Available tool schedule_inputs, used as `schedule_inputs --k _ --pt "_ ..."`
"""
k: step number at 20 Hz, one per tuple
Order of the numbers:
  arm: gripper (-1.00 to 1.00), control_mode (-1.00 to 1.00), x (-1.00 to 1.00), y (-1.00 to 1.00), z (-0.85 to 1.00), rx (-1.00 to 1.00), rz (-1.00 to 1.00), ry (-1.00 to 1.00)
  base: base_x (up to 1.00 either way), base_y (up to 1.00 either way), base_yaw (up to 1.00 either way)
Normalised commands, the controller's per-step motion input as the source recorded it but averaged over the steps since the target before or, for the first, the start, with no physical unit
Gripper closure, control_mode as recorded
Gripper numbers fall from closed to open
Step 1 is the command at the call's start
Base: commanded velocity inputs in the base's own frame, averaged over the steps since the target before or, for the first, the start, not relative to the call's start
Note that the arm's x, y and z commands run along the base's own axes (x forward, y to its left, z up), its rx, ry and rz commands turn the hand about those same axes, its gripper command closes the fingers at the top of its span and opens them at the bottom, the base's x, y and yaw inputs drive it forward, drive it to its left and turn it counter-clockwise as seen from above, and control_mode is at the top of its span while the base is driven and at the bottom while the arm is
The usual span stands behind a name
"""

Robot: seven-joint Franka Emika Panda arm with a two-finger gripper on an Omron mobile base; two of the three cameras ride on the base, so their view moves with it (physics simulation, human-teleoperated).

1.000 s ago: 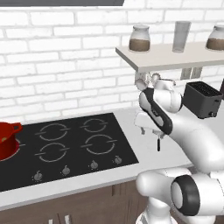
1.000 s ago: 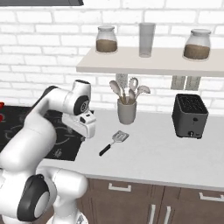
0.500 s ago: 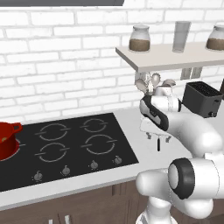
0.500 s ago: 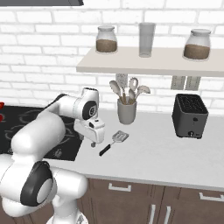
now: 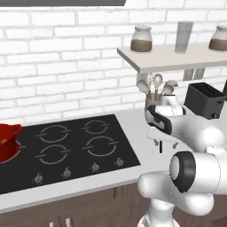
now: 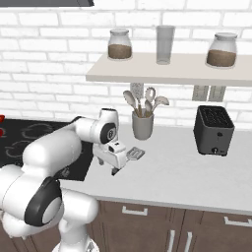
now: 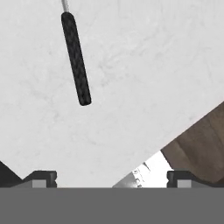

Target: Put the cucumber and potato in the pot. Retrieve the spatula and lightly stir the vegetables in the pot.

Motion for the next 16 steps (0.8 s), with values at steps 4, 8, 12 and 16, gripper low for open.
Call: schedule_inputs --k 4,8,12,16 --pt "-1.0 -1.0 0.21 -0.2 -0.29 0.0 0.0 0.0 0.0 0.0 0.0" --pt "-1.0 -1.0 0.34 -0.01 -0.2 0.0 0.0 0.0 0.0 0.0 0.0" --pt "-1.0 -1.0 0.25 0.0 -0.2 0.0 0.0 0.0 0.0 0.0 0.0" --pt "-1.0 -1.0 0.09 -0.05 -0.3 0.0 0.0 -0.01 0.0 0.0 0.0"
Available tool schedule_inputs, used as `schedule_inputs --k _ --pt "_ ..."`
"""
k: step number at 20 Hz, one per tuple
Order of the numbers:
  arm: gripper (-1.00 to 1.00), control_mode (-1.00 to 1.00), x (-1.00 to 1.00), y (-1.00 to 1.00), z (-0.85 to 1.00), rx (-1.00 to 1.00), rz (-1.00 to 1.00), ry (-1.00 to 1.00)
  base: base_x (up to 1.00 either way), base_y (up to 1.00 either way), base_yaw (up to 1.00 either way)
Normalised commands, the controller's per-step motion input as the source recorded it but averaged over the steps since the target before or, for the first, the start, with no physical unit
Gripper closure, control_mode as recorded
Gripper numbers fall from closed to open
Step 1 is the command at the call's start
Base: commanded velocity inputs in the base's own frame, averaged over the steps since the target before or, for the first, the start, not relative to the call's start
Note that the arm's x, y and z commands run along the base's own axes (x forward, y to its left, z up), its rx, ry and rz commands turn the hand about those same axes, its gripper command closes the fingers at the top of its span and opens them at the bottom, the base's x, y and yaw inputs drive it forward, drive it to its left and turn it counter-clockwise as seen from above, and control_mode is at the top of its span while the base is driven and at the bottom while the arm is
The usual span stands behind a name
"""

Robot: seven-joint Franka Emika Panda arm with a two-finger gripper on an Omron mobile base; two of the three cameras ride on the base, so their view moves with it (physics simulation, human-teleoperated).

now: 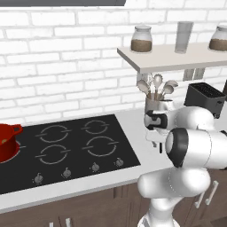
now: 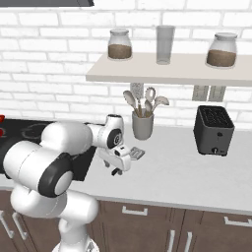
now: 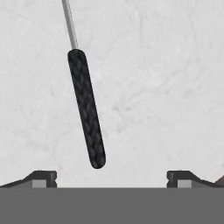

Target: Put the cucumber and potato in the pot. Retrieve the spatula and lightly stir the vegetables in the pot.

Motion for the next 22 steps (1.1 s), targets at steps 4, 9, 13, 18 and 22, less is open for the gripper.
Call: schedule_inputs --k 4,9,13,18,22 --pt "-1.0 -1.0 0.12 -0.02 -0.28 0.0 0.0 -0.05 0.0 0.0 0.0" --pt "-1.0 -1.0 0.13 0.0 -0.21 0.0 0.0 -0.11 0.0 0.0 0.0" --pt "-1.0 -1.0 0.02 0.0 -0.09 0.0 0.0 -0.09 0.0 0.0 0.0" --pt "-1.0 -1.0 0.0 0.0 0.0 0.0 0.0 -0.1 0.0 0.0 0.0" --pt "-1.0 -1.0 0.0 0.0 -0.1 0.0 0.0 -0.06 0.0 0.0 0.0"
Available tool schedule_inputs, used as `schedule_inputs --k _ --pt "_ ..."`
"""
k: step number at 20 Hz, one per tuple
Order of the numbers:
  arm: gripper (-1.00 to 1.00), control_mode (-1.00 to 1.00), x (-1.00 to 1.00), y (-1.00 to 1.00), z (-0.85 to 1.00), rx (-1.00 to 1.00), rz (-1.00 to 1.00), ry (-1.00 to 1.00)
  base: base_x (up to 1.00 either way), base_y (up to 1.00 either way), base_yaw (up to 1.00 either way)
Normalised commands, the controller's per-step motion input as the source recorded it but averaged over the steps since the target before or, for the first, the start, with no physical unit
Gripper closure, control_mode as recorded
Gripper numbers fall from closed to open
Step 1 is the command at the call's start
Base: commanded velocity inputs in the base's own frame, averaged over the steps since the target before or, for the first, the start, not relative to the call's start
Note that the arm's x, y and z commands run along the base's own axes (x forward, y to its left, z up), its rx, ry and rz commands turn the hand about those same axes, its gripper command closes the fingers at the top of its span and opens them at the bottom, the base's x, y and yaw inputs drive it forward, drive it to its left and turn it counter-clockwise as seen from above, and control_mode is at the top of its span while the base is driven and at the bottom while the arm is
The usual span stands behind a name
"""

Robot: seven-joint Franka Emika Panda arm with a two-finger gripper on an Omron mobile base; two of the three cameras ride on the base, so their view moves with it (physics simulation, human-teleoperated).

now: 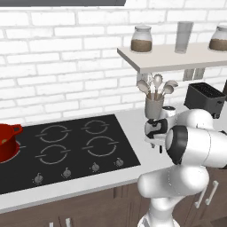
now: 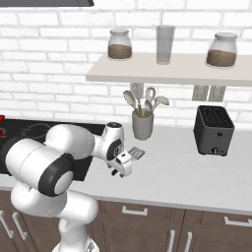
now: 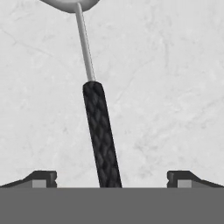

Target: Put the cucumber and potato in the pot. Retrieve the spatula and lightly stir the vegetables in the pot.

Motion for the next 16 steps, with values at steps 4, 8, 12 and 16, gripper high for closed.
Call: schedule_inputs --k 4,8,12,16 --pt "1.0 -1.0 0.0 0.0 -0.14 0.0 0.0 -0.03 0.0 0.0 0.0" --pt "1.0 -1.0 0.0 0.0 -0.1 0.0 0.0 -0.01 0.0 0.0 0.0" --pt "1.0 -1.0 0.0 0.0 -0.17 0.0 0.0 0.0 0.0 0.0 0.0" --pt "1.0 -1.0 0.02 0.0 -0.06 0.0 0.0 0.0 0.0 0.0 0.0"
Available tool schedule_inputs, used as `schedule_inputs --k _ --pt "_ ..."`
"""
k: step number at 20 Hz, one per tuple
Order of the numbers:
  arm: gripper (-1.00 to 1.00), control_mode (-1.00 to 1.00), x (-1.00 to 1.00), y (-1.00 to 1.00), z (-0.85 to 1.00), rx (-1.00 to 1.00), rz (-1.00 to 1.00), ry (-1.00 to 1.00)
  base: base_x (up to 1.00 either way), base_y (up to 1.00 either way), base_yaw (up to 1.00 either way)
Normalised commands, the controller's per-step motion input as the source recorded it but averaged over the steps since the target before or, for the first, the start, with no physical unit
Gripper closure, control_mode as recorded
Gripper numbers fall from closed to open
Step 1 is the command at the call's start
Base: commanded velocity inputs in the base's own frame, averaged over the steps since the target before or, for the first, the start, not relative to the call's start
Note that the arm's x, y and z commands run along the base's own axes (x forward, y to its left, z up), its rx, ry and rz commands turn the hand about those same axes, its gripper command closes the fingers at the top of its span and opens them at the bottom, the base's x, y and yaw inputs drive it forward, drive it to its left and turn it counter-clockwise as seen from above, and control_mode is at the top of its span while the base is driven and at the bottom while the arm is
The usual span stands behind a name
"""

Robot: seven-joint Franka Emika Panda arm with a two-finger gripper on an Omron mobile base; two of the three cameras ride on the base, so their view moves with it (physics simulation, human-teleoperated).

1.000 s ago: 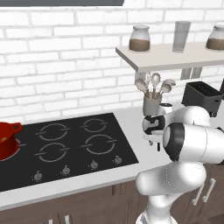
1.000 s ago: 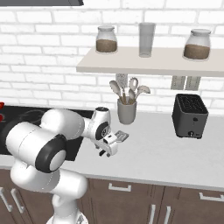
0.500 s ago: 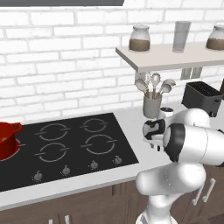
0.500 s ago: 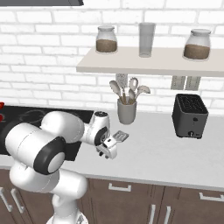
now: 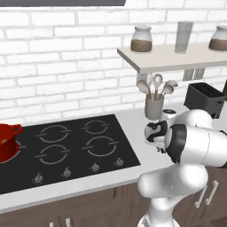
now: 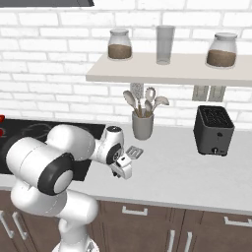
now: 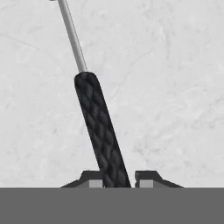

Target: Put the cucumber and potato in the pot. Retrieve the spatula and lightly stir the vegetables in the pot.

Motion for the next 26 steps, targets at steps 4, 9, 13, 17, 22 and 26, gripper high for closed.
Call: schedule_inputs --k 4,9,13,17,22,26 --pt "1.0 -1.0 -0.09 0.0 0.0 0.0 0.0 -0.03 0.0 0.0 0.0" --pt "1.0 -1.0 -0.1 0.09 0.45 0.0 0.14 -0.18 0.0 0.0 0.0" --pt "1.0 -1.0 0.0 0.25 0.61 -0.03 0.23 -0.07 0.0 0.0 0.0" --pt "1.0 -1.0 -0.04 0.28 0.82 0.0 0.19 0.0 0.0 0.0 0.0" --pt "1.0 -1.0 -0.19 0.52 0.59 0.01 0.12 0.0 0.0 0.0 0.0" --pt "1.0 -1.0 -0.34 0.46 0.78 0.06 0.05 -0.03 0.0 0.0 0.0"
